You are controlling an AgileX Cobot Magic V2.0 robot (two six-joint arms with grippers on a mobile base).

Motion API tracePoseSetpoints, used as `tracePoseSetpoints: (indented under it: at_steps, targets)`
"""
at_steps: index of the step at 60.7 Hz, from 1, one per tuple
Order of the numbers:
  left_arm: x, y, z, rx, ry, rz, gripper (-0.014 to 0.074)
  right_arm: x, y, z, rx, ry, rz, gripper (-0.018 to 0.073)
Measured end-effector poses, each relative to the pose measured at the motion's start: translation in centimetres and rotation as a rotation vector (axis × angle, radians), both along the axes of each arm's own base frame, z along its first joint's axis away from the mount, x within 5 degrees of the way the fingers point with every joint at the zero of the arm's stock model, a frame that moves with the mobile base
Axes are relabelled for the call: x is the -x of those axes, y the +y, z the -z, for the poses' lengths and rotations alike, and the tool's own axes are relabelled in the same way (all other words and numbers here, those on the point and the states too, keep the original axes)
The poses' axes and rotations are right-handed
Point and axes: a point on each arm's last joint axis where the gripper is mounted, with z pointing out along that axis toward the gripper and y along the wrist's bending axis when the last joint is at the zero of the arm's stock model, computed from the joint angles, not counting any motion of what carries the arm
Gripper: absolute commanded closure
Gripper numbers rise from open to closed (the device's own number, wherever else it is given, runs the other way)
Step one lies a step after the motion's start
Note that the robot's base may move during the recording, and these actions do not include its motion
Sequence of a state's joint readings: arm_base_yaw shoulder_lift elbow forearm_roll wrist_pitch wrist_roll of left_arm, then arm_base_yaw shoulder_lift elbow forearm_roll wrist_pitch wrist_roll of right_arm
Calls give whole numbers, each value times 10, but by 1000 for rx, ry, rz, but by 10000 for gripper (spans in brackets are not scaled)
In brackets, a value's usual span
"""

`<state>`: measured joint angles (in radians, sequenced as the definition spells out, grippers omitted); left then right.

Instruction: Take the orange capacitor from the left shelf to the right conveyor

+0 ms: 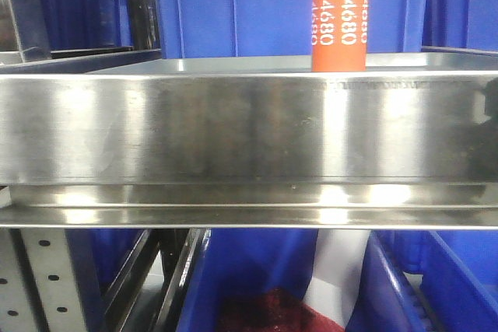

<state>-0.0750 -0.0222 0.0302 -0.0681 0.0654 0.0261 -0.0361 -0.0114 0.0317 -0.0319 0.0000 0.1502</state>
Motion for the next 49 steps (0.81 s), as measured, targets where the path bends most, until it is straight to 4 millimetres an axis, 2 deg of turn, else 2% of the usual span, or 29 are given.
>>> tracePoseSetpoints:
  at_steps: [29, 41, 49]
  targets:
    - [0, 0, 0, 0, 0, 0, 722, 0, 0, -2, 1, -20, -1, 504]
    - [0, 0, 0, 0, 0, 0, 722, 2, 0, -12, -18, -136, -7, 504]
    - [0, 0, 0, 0, 0, 0, 722, 5, 1, -27, -114, -249, -33, 504]
